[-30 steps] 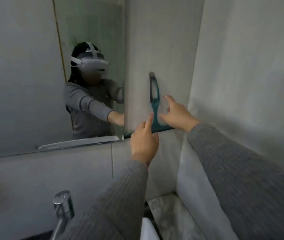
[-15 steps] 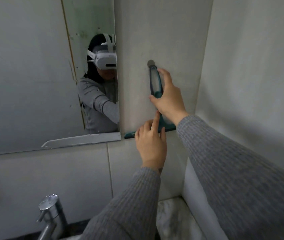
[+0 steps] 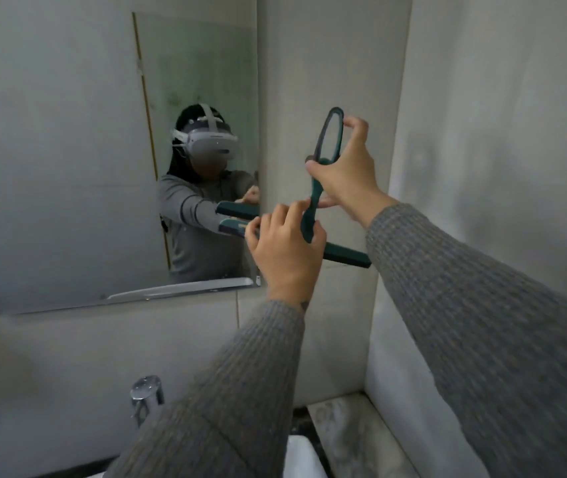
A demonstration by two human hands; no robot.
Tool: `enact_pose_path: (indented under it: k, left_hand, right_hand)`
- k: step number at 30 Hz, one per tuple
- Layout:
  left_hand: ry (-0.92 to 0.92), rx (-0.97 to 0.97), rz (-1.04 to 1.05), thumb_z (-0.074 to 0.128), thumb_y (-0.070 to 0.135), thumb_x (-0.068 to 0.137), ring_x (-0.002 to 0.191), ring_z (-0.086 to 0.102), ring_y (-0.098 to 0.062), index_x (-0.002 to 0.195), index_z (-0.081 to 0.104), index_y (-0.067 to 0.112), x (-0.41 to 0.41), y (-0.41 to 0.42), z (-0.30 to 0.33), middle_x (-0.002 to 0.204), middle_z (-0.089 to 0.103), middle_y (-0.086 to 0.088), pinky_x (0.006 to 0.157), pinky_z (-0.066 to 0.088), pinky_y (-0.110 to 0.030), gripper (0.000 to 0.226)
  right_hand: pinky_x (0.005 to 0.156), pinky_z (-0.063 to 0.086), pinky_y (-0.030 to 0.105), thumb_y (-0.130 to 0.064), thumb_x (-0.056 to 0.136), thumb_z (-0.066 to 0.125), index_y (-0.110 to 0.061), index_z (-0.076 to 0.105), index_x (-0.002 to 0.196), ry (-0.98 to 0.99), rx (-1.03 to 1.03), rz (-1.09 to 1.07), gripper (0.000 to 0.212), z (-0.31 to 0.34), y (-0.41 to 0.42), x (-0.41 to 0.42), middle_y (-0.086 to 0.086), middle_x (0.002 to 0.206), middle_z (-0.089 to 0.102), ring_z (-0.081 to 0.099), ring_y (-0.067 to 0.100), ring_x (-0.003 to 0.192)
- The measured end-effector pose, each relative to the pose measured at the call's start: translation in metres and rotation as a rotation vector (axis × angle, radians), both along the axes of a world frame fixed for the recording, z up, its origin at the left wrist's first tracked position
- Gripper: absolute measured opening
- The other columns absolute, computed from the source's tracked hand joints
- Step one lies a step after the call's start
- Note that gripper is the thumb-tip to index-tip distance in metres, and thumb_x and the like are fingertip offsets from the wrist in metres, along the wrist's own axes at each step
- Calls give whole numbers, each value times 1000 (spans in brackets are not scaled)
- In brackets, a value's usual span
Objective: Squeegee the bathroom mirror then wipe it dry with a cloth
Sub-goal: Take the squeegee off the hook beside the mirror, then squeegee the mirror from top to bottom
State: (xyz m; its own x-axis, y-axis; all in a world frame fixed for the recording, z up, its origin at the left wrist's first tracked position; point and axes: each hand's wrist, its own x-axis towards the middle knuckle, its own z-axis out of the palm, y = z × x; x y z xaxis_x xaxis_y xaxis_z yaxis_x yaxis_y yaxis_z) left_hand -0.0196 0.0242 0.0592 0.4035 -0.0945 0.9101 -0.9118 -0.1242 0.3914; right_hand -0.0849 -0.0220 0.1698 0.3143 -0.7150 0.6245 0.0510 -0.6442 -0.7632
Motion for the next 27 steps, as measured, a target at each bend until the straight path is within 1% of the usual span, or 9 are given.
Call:
enact_pose_path:
  k: [3,5,7,10,14,17,19,21,27]
  left_hand:
    - [-60,4,9,67,33,78,93,59,-17,109,65,26,27,45,24,97,66,6,102,32,-42,32]
    - [-129,7,22,67,32,77,94,59,-18,109,66,25,51,75,42,99,66,5,103,31,-40,33]
    - [-219,37,28,69,32,76,95,59,-19,109,66,24,74,106,61,100,67,4,103,30,-38,33]
    - [-336,80,40,70,29,77,95,61,-22,108,67,21,103,150,89,98,67,2,104,32,-41,33]
    - [-502,109,111,68,29,80,94,61,-22,112,67,21,144,206,122,98,67,0,104,36,-48,32]
    - [-580,121,266,66,31,82,110,57,-22,120,63,25,173,240,137,114,65,0,109,30,-48,39]
    - [-523,138,359,64,34,84,125,48,-21,128,56,26,188,257,140,129,57,1,111,25,-47,45]
    - [-414,132,383,60,35,87,130,43,-20,130,51,23,203,269,142,137,52,0,111,27,-46,46]
    - [-216,128,337,50,31,90,115,50,-18,125,49,18,244,279,169,128,54,0,95,41,-34,38]
  right_hand:
    - [89,54,43,-15,86,66,-22,20,146,109,-197,-91,76,15,31,14,12,135,44,52,29,116]
    - [110,29,55,-21,87,62,-26,22,148,313,-533,-278,73,24,53,22,12,151,25,27,32,138]
    - [113,3,64,-19,84,59,-32,34,142,488,-893,-399,65,33,75,28,6,157,18,6,29,146]
    - [110,-5,67,-22,84,64,-31,57,124,572,-1199,-424,42,50,109,41,-2,147,43,15,24,146]
    - [111,-1,63,-31,86,67,-32,71,106,551,-1282,-401,21,82,146,72,-6,110,68,50,23,121]
    - [99,31,46,-41,91,56,-40,64,118,619,-1282,-413,28,109,169,93,-4,108,67,52,24,104]
    - [86,35,42,-45,92,52,-43,60,123,592,-1264,-456,32,126,178,105,-3,110,65,50,26,104]
    - [86,35,43,-45,92,53,-43,59,125,519,-1233,-518,33,144,183,117,-2,108,64,49,27,105]
    - [89,32,45,-33,98,50,-40,58,126,304,-1123,-596,30,207,199,150,2,104,65,53,29,102]
